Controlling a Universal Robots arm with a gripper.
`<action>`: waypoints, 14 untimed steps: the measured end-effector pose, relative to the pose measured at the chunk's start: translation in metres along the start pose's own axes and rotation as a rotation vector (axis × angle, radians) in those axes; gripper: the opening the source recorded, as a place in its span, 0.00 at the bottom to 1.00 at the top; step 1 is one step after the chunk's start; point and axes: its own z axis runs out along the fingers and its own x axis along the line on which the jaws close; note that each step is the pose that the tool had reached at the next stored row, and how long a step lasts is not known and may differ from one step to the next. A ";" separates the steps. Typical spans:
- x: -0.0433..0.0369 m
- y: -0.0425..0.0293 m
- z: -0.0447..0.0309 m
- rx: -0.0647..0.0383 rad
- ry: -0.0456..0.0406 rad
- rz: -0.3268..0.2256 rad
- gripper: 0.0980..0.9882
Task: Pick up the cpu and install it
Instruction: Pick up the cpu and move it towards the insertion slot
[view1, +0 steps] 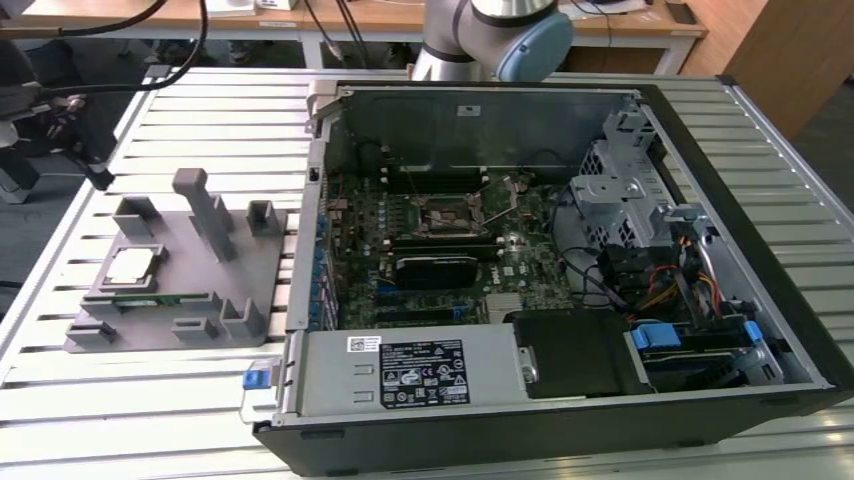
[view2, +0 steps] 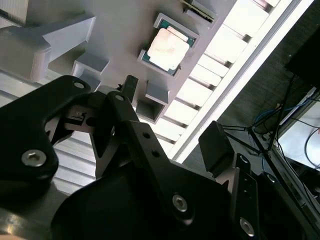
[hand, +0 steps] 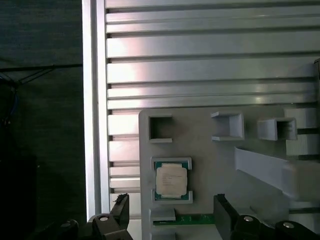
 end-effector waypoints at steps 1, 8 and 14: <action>0.0000 -0.0003 0.0018 0.000 0.0000 0.000 0.75; -0.0003 -0.0041 0.0143 0.000 0.0002 -0.001 0.75; -0.0009 -0.0132 0.0250 -0.002 0.0000 -0.001 0.75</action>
